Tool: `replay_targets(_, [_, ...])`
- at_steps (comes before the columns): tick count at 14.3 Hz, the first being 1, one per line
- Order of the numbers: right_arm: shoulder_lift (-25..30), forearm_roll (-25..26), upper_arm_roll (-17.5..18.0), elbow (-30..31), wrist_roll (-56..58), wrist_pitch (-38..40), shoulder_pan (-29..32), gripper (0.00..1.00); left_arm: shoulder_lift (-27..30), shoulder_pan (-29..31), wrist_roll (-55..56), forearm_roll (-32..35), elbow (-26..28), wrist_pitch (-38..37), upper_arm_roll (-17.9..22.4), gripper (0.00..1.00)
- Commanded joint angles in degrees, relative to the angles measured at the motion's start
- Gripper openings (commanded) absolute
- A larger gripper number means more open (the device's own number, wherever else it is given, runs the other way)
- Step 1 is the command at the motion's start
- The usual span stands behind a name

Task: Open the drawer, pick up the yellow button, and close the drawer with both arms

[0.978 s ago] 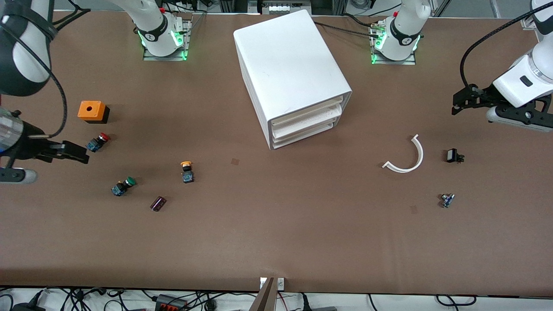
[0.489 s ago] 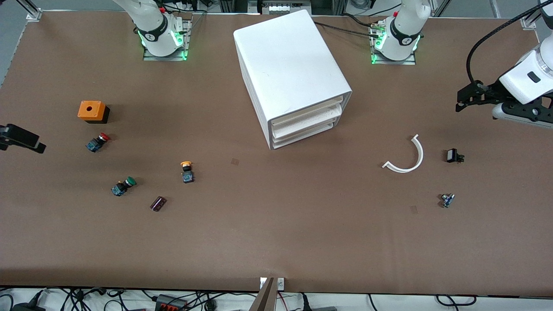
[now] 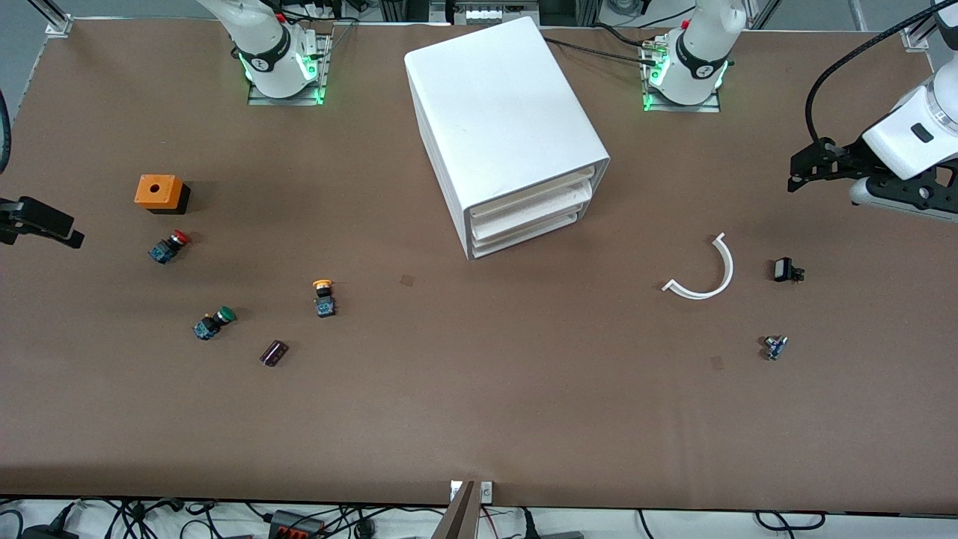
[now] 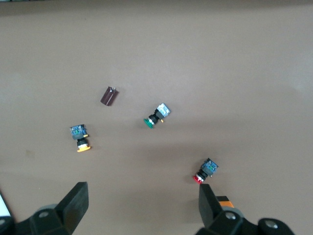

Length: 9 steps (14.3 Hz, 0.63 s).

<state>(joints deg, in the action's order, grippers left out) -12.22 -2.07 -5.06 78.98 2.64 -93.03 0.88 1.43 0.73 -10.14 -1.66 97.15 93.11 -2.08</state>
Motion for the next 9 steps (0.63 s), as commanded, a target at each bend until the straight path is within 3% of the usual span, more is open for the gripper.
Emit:
replay_targets(1, [7.3, 0.9, 1.2, 10.6, 0.0, -4.3, 0.7, 1.00, -0.3, -0.1, 0.3, -0.7, -1.4, -1.3, -0.1, 1.00])
replay_targets(4, [10.5, 3.8, 2.0, 14.8, 0.0, -4.7, 0.6, 1.00, -0.3, -0.1, 0.3, -0.7, -1.4, -1.4, 0.0, 1.00])
replay_targets(9, [12.4, 3.9, 2.2, 17.4, 0.1, -4.9, 0.6, 1.00, -0.3, -0.1, 0.3, -0.7, -1.5, -1.4, -0.1, 1.00])
